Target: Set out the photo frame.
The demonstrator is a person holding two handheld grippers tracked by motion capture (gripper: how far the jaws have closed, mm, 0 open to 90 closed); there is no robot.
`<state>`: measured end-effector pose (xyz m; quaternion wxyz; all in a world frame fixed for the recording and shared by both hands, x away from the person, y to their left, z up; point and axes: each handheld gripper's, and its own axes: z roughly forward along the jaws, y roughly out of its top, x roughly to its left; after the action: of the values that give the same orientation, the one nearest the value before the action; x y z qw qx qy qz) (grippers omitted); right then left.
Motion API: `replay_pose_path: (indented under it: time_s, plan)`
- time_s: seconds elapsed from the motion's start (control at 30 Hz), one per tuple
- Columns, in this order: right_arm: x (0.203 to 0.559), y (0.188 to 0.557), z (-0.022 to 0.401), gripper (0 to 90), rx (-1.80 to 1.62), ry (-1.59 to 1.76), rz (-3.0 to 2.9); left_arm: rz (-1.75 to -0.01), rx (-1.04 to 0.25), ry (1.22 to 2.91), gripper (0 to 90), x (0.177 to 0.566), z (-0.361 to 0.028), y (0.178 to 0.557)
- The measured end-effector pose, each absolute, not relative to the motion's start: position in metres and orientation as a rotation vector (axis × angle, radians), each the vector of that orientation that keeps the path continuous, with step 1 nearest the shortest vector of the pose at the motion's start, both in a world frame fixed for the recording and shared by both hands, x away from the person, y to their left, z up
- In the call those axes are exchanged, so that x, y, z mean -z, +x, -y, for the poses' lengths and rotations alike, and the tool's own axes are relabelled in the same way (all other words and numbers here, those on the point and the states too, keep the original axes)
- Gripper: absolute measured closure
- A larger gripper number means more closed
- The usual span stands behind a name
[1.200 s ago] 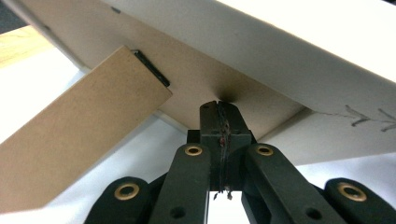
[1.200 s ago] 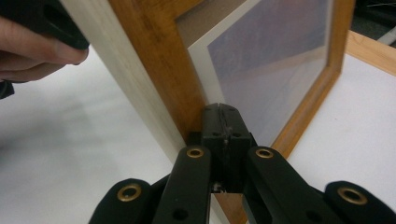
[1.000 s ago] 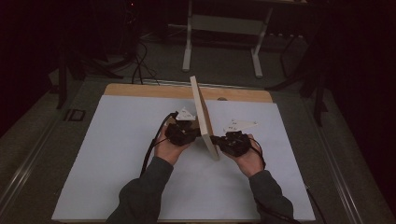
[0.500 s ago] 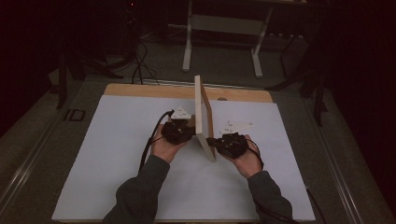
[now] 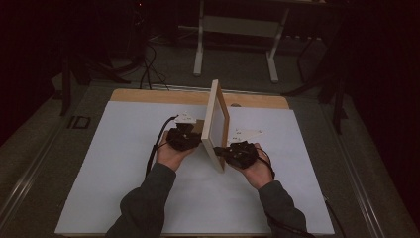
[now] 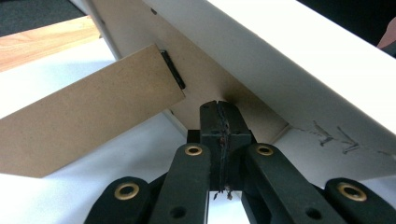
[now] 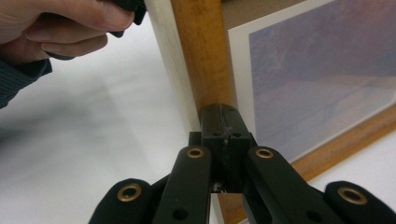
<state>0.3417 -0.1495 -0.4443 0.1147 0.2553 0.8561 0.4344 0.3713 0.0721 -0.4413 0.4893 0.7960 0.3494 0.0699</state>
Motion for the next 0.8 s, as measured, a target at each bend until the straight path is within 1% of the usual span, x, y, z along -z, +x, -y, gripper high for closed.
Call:
replay_pose_path:
  time_s: [0.23,0.33,0.4,0.6,0.63,0.8]
  plan:
    - [0.445,0.342,0.142,90.0,-1.277,0.735,-2.517,-0.863,-0.136,1.908,90.0,0.445,-0.08,0.376]
    - [0.445,0.342,0.138,90.0,-1.279,0.732,-2.519,-0.873,-0.144,1.902,90.0,0.446,-0.081,0.377]
    - [0.444,0.343,0.135,90.0,-1.279,0.732,-2.525,-0.874,-0.117,1.89,90.0,0.448,-0.085,0.379]
    - [0.445,0.344,0.132,90.0,-1.284,0.737,-2.526,-0.874,-0.095,1.869,90.0,0.45,-0.089,0.381]
    - [0.445,0.344,0.131,90.0,-1.284,0.732,-2.527,-0.877,-0.105,1.871,89.4,0.45,-0.089,0.381]
    - [0.443,0.345,0.132,87.1,-1.267,0.715,-2.537,-0.924,-0.135,1.872,79.3,0.448,-0.092,0.38]
